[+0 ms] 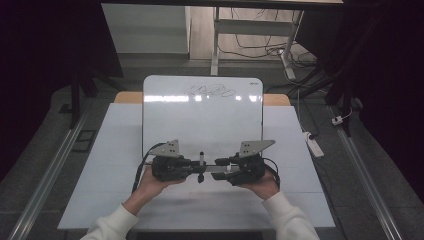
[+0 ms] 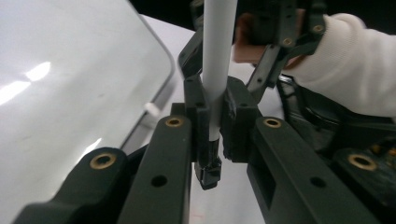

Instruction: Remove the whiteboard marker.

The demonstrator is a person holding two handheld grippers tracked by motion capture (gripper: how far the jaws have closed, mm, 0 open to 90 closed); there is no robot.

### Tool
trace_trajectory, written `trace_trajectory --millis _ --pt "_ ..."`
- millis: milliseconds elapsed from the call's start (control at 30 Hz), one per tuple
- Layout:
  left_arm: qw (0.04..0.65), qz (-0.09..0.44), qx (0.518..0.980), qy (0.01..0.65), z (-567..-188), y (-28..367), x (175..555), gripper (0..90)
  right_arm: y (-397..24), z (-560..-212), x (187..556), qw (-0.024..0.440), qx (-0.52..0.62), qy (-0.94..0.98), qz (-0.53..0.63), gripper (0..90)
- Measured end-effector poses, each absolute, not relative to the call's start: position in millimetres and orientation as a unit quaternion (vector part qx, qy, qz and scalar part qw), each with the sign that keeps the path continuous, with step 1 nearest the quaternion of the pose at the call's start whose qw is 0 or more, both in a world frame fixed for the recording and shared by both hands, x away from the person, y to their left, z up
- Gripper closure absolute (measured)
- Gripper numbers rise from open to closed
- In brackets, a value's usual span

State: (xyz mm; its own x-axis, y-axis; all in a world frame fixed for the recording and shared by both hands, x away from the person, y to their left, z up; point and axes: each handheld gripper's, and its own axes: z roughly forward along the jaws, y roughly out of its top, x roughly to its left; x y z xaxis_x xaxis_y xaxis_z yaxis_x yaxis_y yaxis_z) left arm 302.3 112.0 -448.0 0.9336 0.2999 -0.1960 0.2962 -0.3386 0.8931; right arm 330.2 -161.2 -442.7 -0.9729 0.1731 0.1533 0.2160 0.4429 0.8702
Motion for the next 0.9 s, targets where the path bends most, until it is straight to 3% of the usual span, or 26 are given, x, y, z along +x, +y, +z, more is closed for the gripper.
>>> trace_trajectory --millis 233,500,667,900 --pt "0.548 -0.029 0.824 0.145 -449 106 301 81.1 -150 -449 327 0.057 -0.069 -0.87 -0.486 49.0" --pt "0.548 -0.05 0.826 0.118 -450 103 300 81.0 -136 -456 324 0.089 -0.03 -0.883 -0.46 63.8" --pt "0.551 -0.059 0.825 0.112 -451 101 301 81.0 -133 -457 322 0.093 -0.015 -0.886 -0.453 72.8" --pt "0.552 -0.061 0.824 0.11 -452 101 302 81.0 -132 -457 320 0.086 -0.007 -0.887 -0.453 74.4"
